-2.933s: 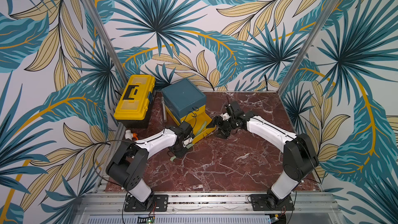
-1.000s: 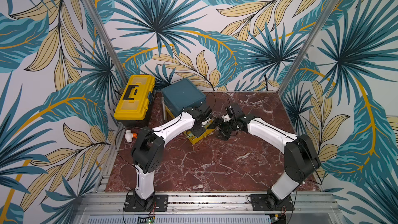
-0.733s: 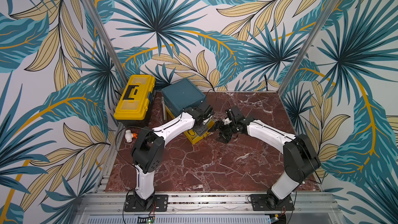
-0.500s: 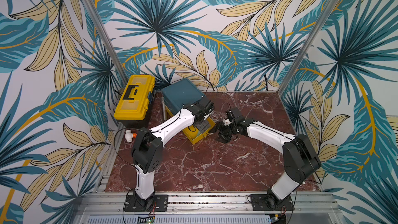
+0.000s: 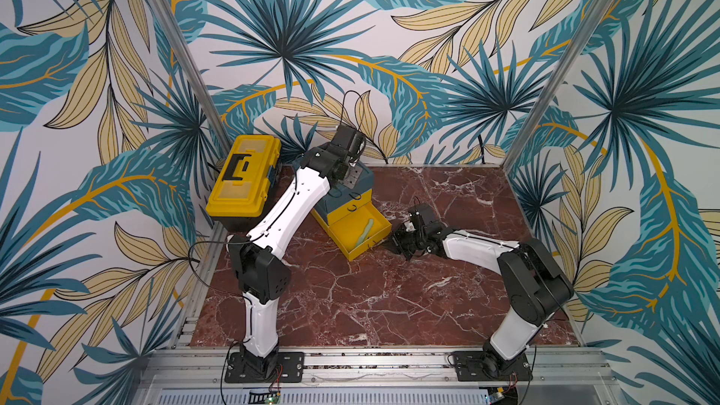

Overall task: Place the fruit knives into the drawer by color
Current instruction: Close the drawer in the storage box.

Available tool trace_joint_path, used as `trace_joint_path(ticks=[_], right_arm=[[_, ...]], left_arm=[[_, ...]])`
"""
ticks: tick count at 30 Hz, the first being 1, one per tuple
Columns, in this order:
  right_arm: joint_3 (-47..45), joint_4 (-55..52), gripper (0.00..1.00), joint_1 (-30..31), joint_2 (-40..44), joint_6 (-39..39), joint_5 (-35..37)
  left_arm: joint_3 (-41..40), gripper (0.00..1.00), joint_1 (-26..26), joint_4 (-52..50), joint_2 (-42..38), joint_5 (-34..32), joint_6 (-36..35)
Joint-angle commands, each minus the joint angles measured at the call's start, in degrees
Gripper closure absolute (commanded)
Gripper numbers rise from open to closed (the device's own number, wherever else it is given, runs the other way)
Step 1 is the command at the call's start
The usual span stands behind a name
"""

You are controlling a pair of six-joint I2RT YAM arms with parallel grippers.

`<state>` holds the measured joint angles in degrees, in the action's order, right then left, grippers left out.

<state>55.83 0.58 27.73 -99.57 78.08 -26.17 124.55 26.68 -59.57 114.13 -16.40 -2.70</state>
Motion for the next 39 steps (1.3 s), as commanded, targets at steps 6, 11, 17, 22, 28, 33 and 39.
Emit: trace_joint_path(ticks=[6,11,17,22,28,33,39], right_arm=[[0.9,-0.2,1.0,-0.2,-1.1,1.0,3.4],[1.4,1.2,1.0,-0.2,-3.5,1.0,3.1],[5.6,5.1,1.0,-0.2,-9.0,1.2,2.5],[12.4,7.9,1.0,-0.2,-14.8,0.8,1.1],[21.6,8.5,1.0,-0.1,-22.2,1.3,-1.0],[26.8,9.6,1.0,-0.1,-26.3,2.1,-1.9],[30.6,14.0,1.0,0.1,-30.4,4.2,-4.5]], left_arm=[[-0.2,1.0,-3.7,-1.5,6.1,5.5,4.0],[-3.3,1.0,-4.7,-1.6,6.1,7.2,4.4],[-5.4,1.0,-5.4,-1.4,5.7,7.9,4.2],[-6.8,1.0,-5.9,-1.4,4.7,8.1,4.0],[-9.1,1.0,-6.2,-1.9,3.8,8.5,3.8],[-12.0,1.0,-6.3,-1.8,2.8,8.9,3.7],[-13.7,1.0,-6.3,-2.5,2.5,9.9,4.2]])
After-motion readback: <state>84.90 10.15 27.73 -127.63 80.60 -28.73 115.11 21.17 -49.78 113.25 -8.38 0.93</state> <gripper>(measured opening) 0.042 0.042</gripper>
